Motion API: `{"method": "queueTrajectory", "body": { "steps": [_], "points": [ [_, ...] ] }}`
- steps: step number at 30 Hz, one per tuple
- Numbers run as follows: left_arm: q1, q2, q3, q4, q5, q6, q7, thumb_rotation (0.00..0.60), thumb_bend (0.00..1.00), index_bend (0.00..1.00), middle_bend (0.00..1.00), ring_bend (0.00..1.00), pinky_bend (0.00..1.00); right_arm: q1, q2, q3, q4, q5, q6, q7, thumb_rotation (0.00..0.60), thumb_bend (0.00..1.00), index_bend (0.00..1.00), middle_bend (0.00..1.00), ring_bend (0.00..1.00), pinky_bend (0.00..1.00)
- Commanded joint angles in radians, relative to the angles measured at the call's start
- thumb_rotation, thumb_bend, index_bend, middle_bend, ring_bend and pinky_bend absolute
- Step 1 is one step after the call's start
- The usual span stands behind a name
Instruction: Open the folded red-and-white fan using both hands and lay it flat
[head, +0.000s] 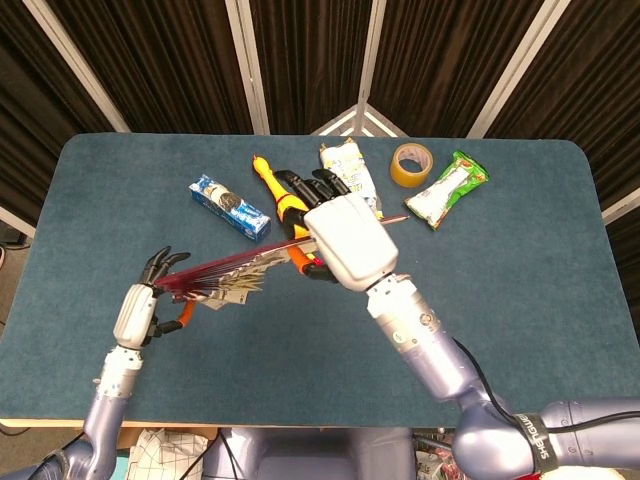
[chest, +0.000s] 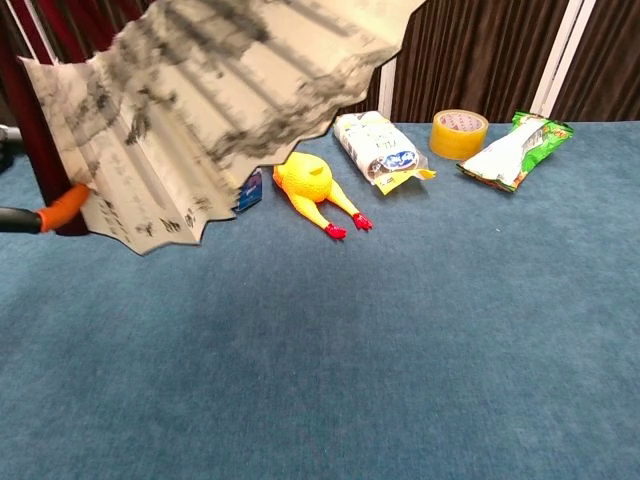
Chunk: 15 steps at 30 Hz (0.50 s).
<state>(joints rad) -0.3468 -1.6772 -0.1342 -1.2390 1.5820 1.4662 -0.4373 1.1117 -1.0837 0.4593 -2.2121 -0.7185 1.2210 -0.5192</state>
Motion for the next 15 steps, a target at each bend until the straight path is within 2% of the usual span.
{"method": "queueTrajectory", "body": {
  "steps": [1, 8, 15],
  "points": [
    [-0.004, 0.001, -0.019, 0.035, -0.007, 0.013, 0.003, 0.6, 0.6, 0.56, 0.15, 0.0, 0.04, -0.03, 0.032, -0.004, 0.009, -0.015, -0.011, 0.035, 0.6, 0.45, 1.0, 0.16, 0.25, 0.16],
    [0.006, 0.012, -0.028, 0.105, 0.023, 0.098, -0.012, 0.6, 0.6, 0.56, 0.15, 0.0, 0.04, -0.074, 0.07, -0.011, 0.025, -0.046, -0.032, 0.096, 0.6, 0.45, 1.0, 0.16, 0.25, 0.16],
    [-0.019, -0.008, -0.03, 0.217, 0.09, 0.182, 0.042, 0.6, 0.6, 0.56, 0.15, 0.0, 0.04, -0.106, 0.084, -0.028, 0.05, -0.078, -0.057, 0.144, 0.6, 0.45, 1.0, 0.16, 0.25, 0.16]
  ]
}}
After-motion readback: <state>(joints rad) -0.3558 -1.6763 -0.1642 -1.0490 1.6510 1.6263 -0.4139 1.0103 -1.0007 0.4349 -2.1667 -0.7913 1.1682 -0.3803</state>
